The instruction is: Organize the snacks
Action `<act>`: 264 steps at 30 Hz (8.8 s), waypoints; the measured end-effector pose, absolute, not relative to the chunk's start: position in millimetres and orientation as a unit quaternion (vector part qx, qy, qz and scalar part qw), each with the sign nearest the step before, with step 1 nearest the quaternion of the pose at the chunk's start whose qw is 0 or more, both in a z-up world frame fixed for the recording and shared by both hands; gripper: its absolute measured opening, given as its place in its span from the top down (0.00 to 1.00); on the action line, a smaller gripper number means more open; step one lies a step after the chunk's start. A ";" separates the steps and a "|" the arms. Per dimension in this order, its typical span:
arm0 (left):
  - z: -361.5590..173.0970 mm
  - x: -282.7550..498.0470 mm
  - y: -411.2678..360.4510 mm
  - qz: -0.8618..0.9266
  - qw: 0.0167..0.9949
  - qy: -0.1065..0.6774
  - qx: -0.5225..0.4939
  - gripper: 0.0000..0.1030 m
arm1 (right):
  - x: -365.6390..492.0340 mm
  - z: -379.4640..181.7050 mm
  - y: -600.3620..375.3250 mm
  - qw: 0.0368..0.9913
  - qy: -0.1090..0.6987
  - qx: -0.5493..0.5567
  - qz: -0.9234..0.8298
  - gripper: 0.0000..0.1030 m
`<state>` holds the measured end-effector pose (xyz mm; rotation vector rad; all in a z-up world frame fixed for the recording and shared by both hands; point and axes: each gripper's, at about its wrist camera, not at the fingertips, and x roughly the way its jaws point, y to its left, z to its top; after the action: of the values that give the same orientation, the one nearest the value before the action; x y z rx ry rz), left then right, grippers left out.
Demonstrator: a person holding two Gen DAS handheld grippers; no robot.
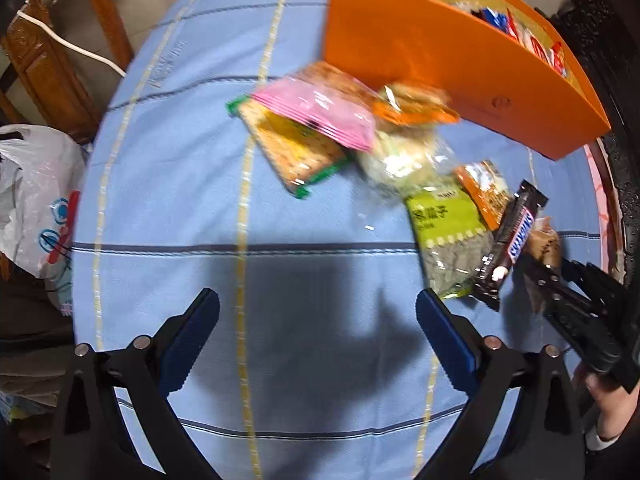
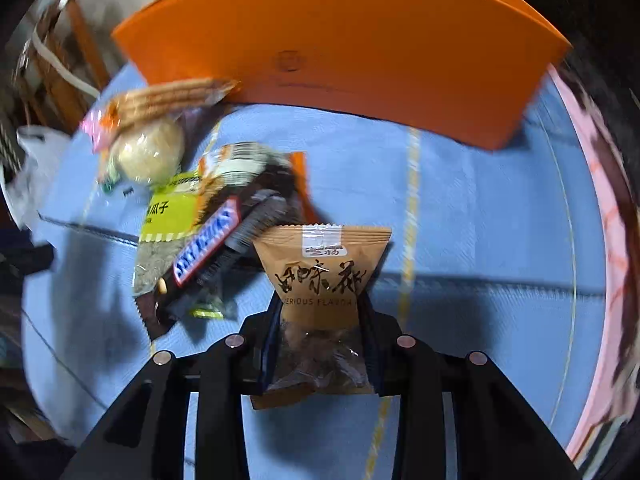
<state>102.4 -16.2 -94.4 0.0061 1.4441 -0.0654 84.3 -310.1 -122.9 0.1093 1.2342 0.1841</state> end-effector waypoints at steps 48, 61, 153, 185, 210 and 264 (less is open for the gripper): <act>-80.2 87.5 -60.1 -0.050 0.780 0.623 0.035 0.39 | 83.3 -62.5 -336.1 0.836 0.523 0.104 0.128 0.71; -38.5 117.4 -61.2 -0.068 0.802 0.592 0.031 0.83 | 107.0 -18.4 -337.9 0.856 0.482 0.115 0.148 0.71; -112.1 234.5 -41.6 -0.012 0.784 0.618 0.051 0.18 | 99.2 -78.0 -341.0 0.818 0.546 0.163 0.074 0.06; -84.2 122.9 19.8 -0.044 0.768 0.632 -0.087 0.63 | 205.9 -105.6 -192.7 0.820 0.552 0.037 0.149 0.57; 44.2 193.7 -54.7 -0.148 0.846 0.508 -0.061 0.63 | 166.8 47.7 -340.9 0.910 0.388 0.081 0.121 0.66; -128.2 173.1 39.4 0.019 0.768 0.638 -0.058 0.55 | 110.7 -86.0 -340.8 0.830 0.543 0.107 0.071 0.11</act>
<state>173.1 39.4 -128.2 -0.1264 1.3845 0.0406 110.7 -340.8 -86.0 0.2277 1.1513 0.1498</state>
